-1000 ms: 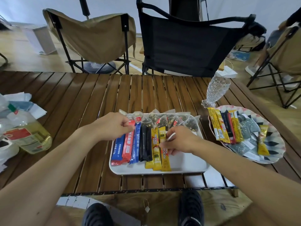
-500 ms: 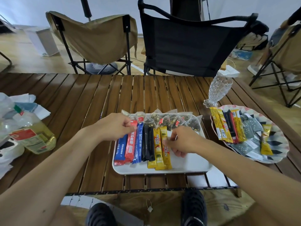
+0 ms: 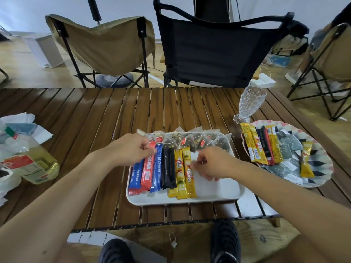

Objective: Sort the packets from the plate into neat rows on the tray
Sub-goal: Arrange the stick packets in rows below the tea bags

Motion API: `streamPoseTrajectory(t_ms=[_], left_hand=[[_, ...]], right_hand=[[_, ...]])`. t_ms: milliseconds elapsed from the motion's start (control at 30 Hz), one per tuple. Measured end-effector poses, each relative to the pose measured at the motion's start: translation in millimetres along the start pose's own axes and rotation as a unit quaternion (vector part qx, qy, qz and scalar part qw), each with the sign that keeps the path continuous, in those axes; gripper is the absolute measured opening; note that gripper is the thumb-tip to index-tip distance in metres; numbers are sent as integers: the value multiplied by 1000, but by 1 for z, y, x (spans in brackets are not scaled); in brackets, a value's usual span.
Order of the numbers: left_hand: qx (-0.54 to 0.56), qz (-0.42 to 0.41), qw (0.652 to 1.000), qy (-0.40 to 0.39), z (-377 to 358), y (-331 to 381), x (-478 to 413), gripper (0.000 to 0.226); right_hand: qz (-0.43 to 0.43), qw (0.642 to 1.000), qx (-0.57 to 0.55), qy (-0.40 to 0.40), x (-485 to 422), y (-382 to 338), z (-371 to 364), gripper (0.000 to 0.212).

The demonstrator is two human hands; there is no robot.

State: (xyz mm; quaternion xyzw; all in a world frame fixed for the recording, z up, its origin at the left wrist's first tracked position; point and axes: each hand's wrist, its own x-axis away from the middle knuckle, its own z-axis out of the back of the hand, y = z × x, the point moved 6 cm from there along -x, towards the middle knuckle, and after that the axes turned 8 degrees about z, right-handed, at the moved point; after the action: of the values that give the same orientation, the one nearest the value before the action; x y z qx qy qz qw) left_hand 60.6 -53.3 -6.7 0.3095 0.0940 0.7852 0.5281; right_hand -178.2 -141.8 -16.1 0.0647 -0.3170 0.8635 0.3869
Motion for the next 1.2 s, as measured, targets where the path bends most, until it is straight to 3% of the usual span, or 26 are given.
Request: streamPoseTrajectory(t_ms=[100, 300, 433, 500, 633, 867, 1200], left_hand=[[-11, 4, 1000, 8, 0, 6, -1, 31], [-48, -8, 999, 19, -6, 35, -7, 32], [-64, -30, 997, 29, -11, 56, -12, 36], [-71, -42, 996, 36, -13, 64, -13, 39], [-64, -53, 996, 32, -17, 73, -17, 41], [-73, -49, 996, 34, -19, 76, -21, 41], [-47, -38, 998, 32, -13, 69, -11, 42]], right_hand=[[3, 1000, 4, 4, 2, 4, 7, 38], [-8, 992, 43, 120, 18, 30, 62, 30], [-62, 971, 93, 211, 35, 71, 101, 26], [-116, 958, 111, 239, 41, 95, 113, 35], [-192, 951, 129, 202, 41, 135, 109, 62], [-206, 958, 71, 185, 47, 152, 116, 46], [-233, 940, 103, 226, 66, 168, 131, 57]])
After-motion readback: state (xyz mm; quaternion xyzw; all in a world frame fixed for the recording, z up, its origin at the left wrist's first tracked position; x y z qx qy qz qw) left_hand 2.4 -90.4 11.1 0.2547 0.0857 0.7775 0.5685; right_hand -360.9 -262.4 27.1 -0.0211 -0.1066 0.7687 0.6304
